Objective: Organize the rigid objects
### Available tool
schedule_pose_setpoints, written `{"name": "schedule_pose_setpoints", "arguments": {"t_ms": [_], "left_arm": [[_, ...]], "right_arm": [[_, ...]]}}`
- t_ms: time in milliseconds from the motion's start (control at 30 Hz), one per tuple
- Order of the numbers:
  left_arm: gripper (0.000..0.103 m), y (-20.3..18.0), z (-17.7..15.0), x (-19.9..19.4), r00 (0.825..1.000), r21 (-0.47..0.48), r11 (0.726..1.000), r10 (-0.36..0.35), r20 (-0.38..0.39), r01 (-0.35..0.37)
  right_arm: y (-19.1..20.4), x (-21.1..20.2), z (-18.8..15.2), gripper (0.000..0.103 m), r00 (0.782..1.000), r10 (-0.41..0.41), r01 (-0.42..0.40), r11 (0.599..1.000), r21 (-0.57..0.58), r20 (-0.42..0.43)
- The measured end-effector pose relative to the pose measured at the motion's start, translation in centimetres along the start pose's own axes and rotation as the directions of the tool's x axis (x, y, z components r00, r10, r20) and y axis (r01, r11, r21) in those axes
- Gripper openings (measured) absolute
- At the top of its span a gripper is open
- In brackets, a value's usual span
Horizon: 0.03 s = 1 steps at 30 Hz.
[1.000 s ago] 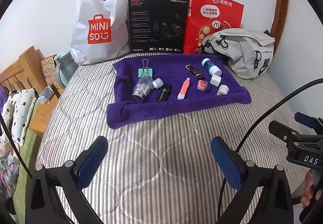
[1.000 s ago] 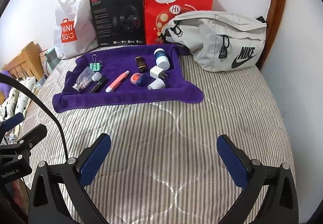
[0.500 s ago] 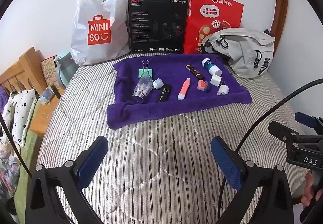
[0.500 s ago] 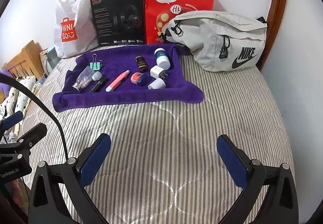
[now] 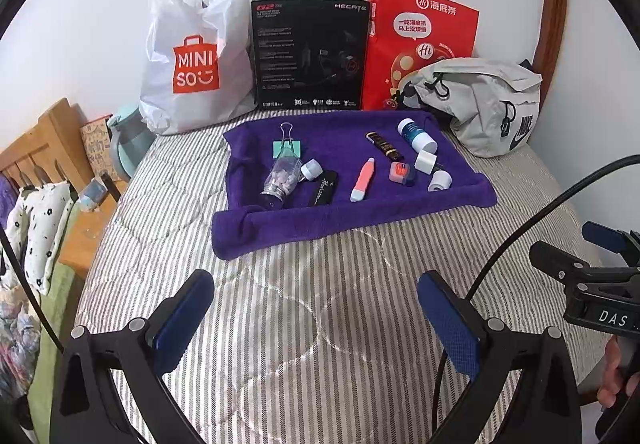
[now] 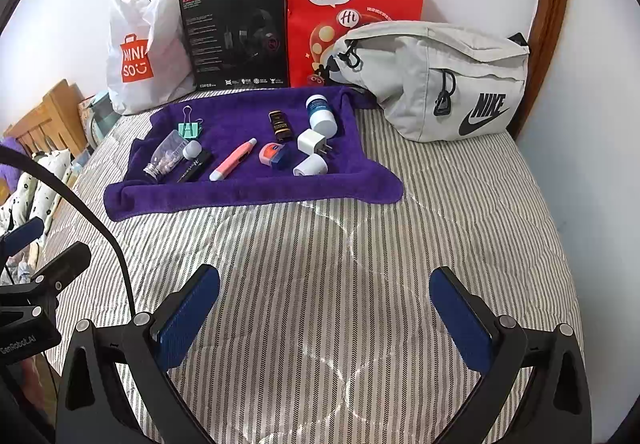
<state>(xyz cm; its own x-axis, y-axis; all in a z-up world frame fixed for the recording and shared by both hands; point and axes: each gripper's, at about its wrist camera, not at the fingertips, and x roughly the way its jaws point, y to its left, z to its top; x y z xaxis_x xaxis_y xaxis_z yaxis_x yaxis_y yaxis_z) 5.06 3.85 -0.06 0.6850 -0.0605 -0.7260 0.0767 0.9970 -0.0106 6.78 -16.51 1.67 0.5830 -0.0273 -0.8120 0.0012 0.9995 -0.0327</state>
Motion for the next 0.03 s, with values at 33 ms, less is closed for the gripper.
{"name": "schedule_pose_setpoints", "arguments": {"t_ms": [33], "left_arm": [[0.103,-0.11,0.06,-0.07,1.0,0.005,1.0,0.001,0.003,-0.001]], "right_arm": [[0.01,0.08,0.0,0.103,1.0,0.0,0.0,1.0,-0.002,-0.002]]}}
